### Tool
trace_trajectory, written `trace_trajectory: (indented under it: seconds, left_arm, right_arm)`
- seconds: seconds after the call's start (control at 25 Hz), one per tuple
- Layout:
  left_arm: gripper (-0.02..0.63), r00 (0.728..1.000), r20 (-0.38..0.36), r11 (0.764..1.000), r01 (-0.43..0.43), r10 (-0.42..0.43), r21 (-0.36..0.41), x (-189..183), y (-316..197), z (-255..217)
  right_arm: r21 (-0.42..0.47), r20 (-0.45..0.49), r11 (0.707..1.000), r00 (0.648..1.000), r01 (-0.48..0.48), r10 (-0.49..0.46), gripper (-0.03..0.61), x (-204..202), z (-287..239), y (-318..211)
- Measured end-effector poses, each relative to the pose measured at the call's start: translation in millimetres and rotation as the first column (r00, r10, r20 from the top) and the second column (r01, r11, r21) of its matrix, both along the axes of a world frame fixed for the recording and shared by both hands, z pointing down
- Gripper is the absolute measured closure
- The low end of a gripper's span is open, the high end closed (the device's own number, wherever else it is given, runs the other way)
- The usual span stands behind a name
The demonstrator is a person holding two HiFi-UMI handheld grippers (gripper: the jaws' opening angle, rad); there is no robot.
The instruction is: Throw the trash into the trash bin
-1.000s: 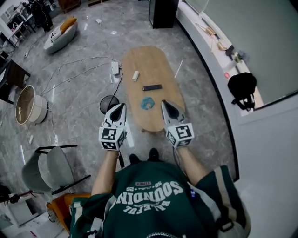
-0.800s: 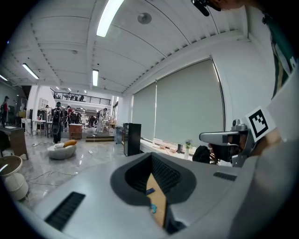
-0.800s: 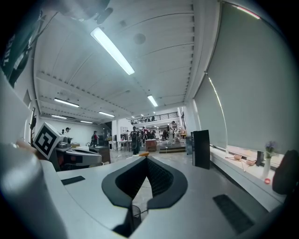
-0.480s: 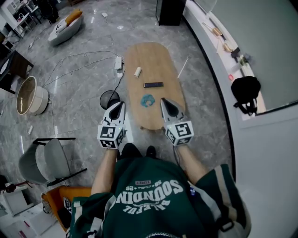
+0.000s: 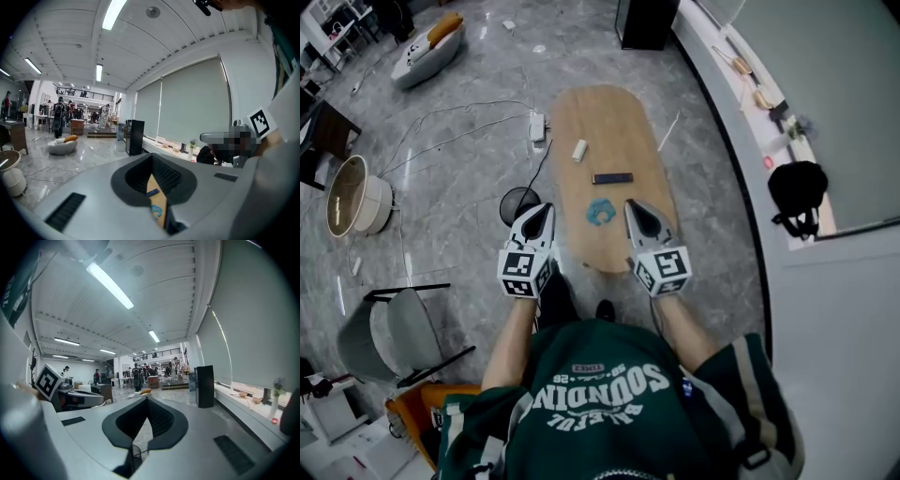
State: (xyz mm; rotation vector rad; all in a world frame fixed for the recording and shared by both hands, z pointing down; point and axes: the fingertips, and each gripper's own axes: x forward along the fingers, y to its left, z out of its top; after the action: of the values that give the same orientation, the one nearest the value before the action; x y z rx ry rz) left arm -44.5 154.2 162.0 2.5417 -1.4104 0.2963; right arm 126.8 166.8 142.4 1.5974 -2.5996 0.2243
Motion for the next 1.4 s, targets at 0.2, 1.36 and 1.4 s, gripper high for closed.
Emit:
trace_trajectory:
  seconds: [0.2,1.36,1.4]
  left_arm:
    - [0.612,0.998,0.013,0.998,-0.061,0.061,0.012,-23,-59,3]
    - [0.612,0.894,0.035,0.893,-0.442,0.446,-0.084,31,-200,74]
    - [0.612,0.891,0.04,0.889,-0.447,0.452,-0.094,36,-201,80]
  right_arm:
    - [-0.025,-0.015,0.999,0.999,-0.038,0.038,0.578,-30,9,-48]
    - [-0.035,-0.025,0.949,0.95,-0.314,0.313,0.578,-20,40,-161]
    - [-0.039,-0.022,0.949,0.95,-0.312,0.312,0.578,-15,45,-162]
